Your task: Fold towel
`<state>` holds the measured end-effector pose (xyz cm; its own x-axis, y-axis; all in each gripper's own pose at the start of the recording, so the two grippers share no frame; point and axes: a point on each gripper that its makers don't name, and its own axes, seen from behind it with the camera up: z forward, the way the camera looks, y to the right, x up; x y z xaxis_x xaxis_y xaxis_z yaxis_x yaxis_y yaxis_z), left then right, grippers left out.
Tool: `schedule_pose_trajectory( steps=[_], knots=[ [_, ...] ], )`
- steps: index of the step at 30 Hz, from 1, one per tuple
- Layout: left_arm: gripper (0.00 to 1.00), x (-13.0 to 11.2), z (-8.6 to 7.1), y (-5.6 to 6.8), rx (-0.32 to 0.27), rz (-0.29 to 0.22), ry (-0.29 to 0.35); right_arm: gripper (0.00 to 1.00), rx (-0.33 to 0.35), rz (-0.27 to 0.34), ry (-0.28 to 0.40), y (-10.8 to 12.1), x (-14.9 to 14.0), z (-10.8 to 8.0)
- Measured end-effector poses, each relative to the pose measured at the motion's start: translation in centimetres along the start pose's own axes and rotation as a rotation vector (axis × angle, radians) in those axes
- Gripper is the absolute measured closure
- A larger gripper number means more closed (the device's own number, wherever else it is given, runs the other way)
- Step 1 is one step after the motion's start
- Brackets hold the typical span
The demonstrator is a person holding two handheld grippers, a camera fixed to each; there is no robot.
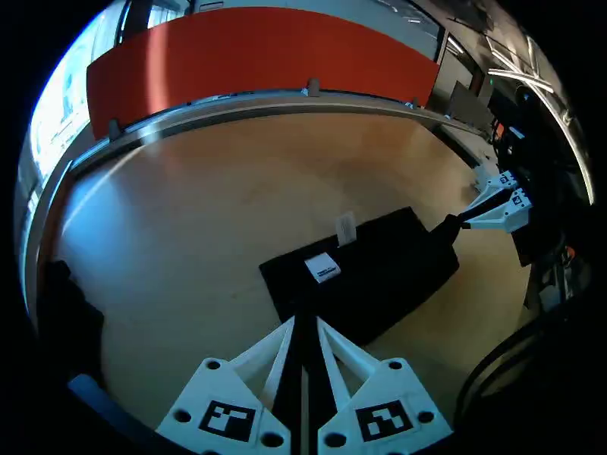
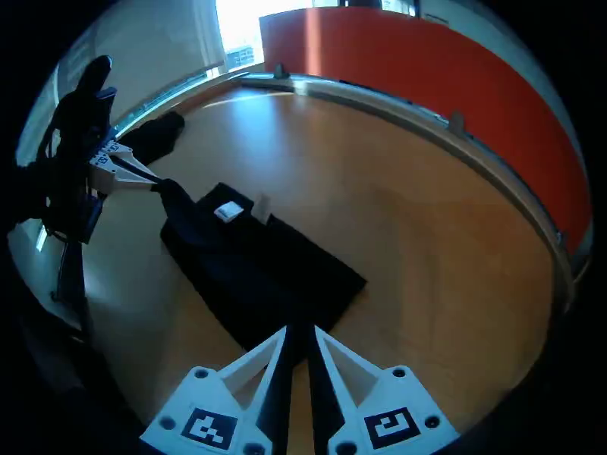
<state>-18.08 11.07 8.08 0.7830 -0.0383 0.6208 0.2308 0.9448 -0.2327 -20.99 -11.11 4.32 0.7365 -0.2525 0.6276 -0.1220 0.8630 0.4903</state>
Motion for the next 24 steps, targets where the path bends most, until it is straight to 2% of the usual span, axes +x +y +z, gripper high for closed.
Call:
schedule_pose_trajectory(
  steps=[6,12,18,24],
  knots=[
    [0.96,0.0,2.0,-0.4,-0.003,-0.013,0.003,0.88,-0.020,0.018,-0.019,1.0,-0.5,1.7],
    [0.96,-0.1,3.6,-1.4,0.027,-0.029,0.001,0.82,-0.032,0.054,-0.008,1.4,-0.3,3.1],
    [0.93,0.0,4.4,-2.1,0.059,-0.032,0.002,0.70,-0.064,0.075,0.011,2.3,0.0,3.7],
    [0.89,0.2,4.9,-3.0,0.097,-0.028,0.014,0.57,-0.107,0.063,0.016,3.3,-0.1,3.9]
  ],
)
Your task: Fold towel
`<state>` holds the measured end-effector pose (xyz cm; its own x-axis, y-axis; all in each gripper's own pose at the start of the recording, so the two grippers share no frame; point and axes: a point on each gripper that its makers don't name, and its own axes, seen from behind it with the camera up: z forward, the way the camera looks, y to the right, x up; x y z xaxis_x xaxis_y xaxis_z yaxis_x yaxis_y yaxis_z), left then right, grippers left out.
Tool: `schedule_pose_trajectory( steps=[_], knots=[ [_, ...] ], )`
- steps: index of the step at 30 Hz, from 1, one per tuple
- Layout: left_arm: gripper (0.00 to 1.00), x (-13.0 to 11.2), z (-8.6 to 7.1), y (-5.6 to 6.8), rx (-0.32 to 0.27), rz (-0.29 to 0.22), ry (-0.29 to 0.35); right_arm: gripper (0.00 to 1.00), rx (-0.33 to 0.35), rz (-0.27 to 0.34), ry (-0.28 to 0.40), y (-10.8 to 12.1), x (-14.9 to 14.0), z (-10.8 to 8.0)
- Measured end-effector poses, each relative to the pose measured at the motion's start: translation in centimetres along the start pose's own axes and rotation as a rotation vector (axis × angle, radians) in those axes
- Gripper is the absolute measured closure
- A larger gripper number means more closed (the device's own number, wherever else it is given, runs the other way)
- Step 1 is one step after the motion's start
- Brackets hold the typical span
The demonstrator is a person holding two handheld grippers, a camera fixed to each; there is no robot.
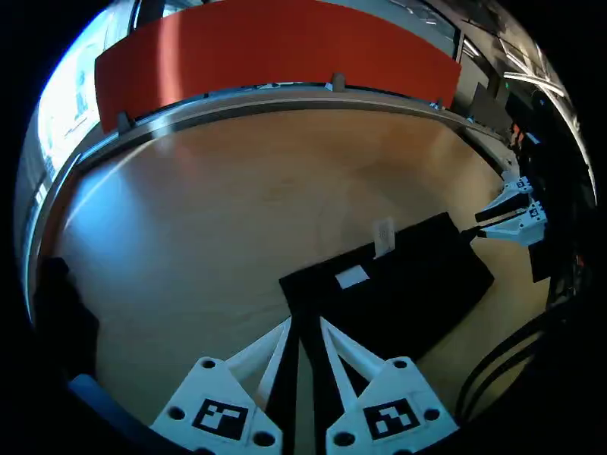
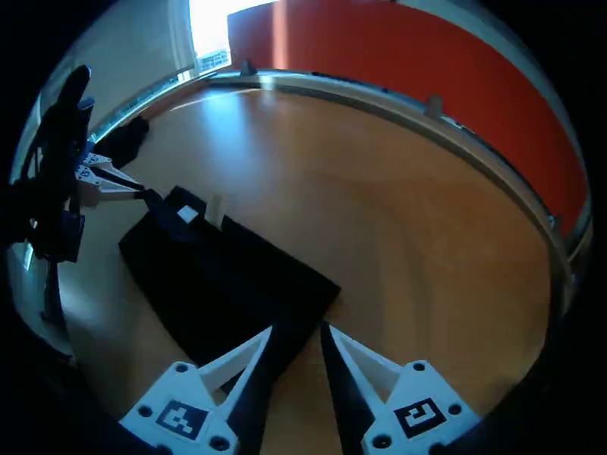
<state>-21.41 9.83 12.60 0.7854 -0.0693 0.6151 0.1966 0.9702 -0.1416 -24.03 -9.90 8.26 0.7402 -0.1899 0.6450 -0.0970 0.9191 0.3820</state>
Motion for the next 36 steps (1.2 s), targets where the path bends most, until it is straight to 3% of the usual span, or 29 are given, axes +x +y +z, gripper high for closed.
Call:
schedule_pose_trajectory(
  steps=[3,6,11,14,24,36],
  knots=[
    [0.86,0.0,0.3,-0.5,0.018,-0.001,-0.001,0.52,-0.022,-0.005,0.003,0.4,0.0,0.1],
    [0.73,0.1,0.2,-0.7,0.026,-0.008,0.001,0.36,-0.031,-0.007,0.007,0.6,0.0,0.1],
    [0.32,0.0,-0.3,-0.5,0.007,-0.028,0.002,0.01,-0.038,-0.012,0.020,0.7,0.2,-0.1],
    [0.16,-0.1,-0.5,-0.5,0.006,-0.035,0.003,0.00,-0.039,-0.014,0.024,0.5,0.1,-0.3],
    [0.16,-1.0,-1.8,-0.6,0.022,-0.030,0.004,0.00,-0.037,-0.009,0.033,-0.3,-0.7,-1.2],
    [0.16,-4.1,-3.7,-0.3,0.048,-0.045,-0.002,0.00,-0.027,-0.010,0.031,-2.0,-3.1,-2.8]
  ],
)
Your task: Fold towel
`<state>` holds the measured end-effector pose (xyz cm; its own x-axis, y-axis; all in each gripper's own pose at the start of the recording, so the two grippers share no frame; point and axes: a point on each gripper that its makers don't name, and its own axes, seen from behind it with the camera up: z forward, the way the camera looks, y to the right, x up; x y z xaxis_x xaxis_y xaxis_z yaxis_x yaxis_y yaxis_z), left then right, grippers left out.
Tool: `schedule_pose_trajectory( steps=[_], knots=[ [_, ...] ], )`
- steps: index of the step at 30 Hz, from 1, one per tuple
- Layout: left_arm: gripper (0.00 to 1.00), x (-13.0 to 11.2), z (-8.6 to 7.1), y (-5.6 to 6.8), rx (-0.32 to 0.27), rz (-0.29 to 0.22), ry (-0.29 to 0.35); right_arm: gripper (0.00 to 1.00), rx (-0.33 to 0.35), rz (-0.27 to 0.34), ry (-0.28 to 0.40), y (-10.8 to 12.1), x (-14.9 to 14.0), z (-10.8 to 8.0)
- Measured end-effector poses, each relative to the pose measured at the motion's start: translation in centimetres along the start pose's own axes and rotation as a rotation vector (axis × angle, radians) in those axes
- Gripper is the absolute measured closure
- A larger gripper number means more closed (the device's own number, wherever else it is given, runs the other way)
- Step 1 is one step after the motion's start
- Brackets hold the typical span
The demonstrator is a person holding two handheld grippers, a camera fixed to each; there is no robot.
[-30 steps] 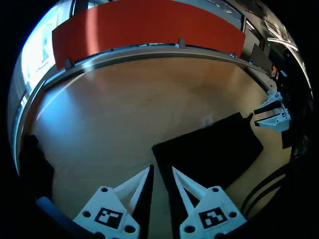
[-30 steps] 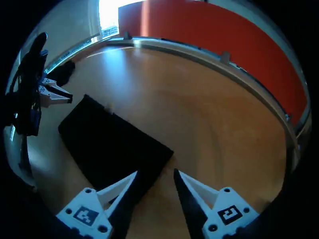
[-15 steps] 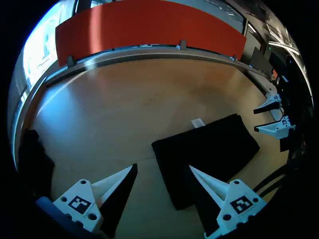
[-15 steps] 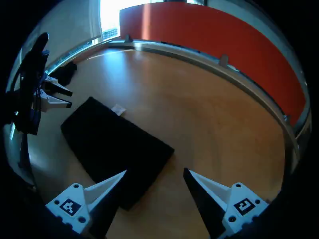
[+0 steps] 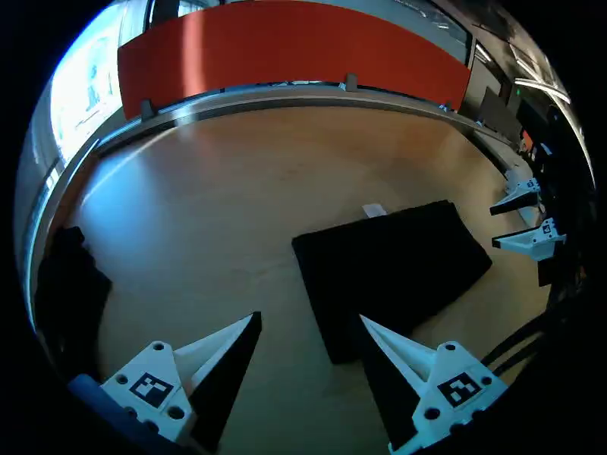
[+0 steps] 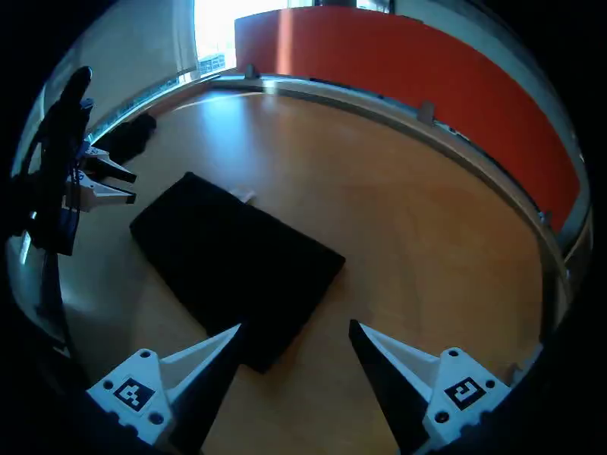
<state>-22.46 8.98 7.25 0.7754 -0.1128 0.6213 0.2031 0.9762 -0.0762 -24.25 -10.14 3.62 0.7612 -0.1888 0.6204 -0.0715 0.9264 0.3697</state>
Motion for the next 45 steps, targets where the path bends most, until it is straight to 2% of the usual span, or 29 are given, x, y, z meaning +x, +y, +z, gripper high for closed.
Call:
schedule_pose_trajectory(
  steps=[9,18,27,35,39,43,45],
  knots=[
    [0.16,-1.8,-1.3,0.4,0.012,-0.017,0.000,0.00,0.014,-0.017,0.000,-1.3,-1.5,-1.0],
    [0.16,-2.8,-2.5,0.0,0.036,-0.051,0.006,0.00,0.038,-0.046,-0.010,-1.6,-2.1,-0.9],
    [0.16,-4.8,-4.3,-0.7,0.075,-0.083,0.005,0.02,0.082,-0.124,-0.039,-1.8,-2.8,-1.0],
    [0.16,-7.0,-6.5,-1.6,0.117,-0.124,0.000,0.19,0.135,-0.186,-0.076,-2.2,-3.8,-0.7],
    [0.16,-8.0,-7.7,-2.3,0.141,-0.149,0.004,0.31,0.148,-0.215,-0.096,-2.2,-4.4,-0.5],
    [0.16,-8.7,-8.9,-2.8,0.158,-0.177,0.009,0.45,0.162,-0.224,-0.115,-2.2,-4.8,-0.4],
    [0.16,-9.1,-9.4,-3.0,0.165,-0.189,0.010,0.46,0.167,-0.221,-0.121,-2.2,-4.9,-0.4]
  ],
)
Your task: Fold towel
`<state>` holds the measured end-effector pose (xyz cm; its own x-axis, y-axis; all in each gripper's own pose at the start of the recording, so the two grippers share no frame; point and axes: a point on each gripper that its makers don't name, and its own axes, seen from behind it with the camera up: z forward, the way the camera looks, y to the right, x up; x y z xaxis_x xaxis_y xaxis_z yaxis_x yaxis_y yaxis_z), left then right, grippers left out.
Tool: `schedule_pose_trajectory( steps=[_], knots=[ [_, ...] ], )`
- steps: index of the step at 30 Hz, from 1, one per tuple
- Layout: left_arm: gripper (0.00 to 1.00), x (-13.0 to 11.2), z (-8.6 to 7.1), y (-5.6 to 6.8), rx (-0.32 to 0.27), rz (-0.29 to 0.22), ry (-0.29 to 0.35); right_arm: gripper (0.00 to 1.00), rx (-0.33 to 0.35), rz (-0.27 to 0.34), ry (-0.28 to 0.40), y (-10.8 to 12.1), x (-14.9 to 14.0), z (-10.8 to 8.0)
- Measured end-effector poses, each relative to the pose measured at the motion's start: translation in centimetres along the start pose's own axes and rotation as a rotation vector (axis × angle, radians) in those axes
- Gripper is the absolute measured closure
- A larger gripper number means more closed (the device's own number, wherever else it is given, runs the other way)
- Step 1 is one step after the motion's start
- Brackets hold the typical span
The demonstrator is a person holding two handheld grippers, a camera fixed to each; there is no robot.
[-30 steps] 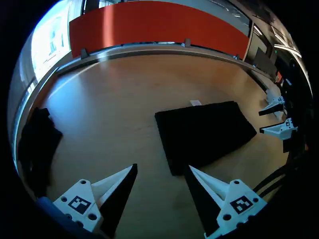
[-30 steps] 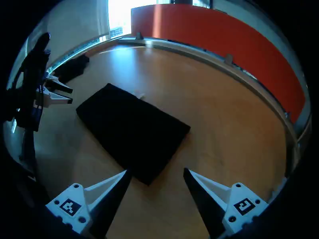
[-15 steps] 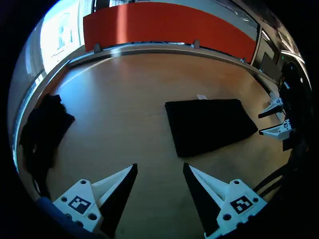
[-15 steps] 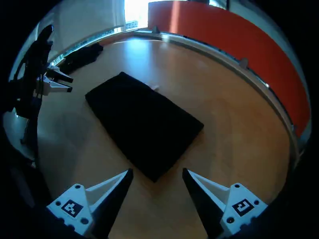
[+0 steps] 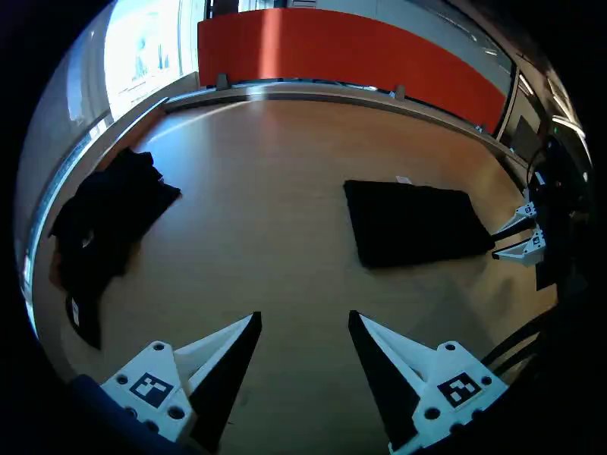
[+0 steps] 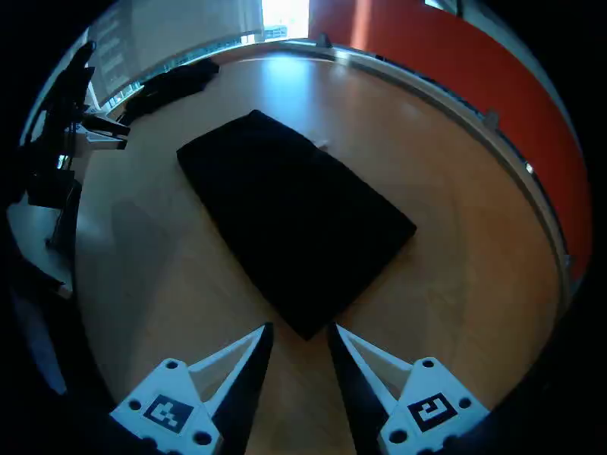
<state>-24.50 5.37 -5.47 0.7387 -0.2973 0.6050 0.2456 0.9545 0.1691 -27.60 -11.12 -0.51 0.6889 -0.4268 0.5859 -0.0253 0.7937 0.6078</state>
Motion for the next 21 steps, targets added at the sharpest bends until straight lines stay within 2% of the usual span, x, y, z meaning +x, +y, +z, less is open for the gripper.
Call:
schedule_pose_trajectory(
  steps=[4,12,16,21],
  knots=[
    [0.16,-0.5,-0.8,-0.5,0.010,-0.012,-0.002,0.58,0.000,0.003,-0.007,0.2,-0.3,-0.1],
    [0.16,-1.8,-1.7,-1.2,0.024,-0.028,-0.015,0.89,-0.006,0.000,-0.016,0.4,-0.8,-0.4],
    [0.16,-2.1,-1.9,-1.5,0.029,-0.037,-0.017,0.95,-0.014,-0.010,-0.009,0.5,-0.6,-0.4],
    [0.16,-2.2,-2.0,-1.6,0.031,-0.044,-0.016,0.97,-0.018,-0.016,-0.011,0.5,-0.4,-0.2]
  ],
)
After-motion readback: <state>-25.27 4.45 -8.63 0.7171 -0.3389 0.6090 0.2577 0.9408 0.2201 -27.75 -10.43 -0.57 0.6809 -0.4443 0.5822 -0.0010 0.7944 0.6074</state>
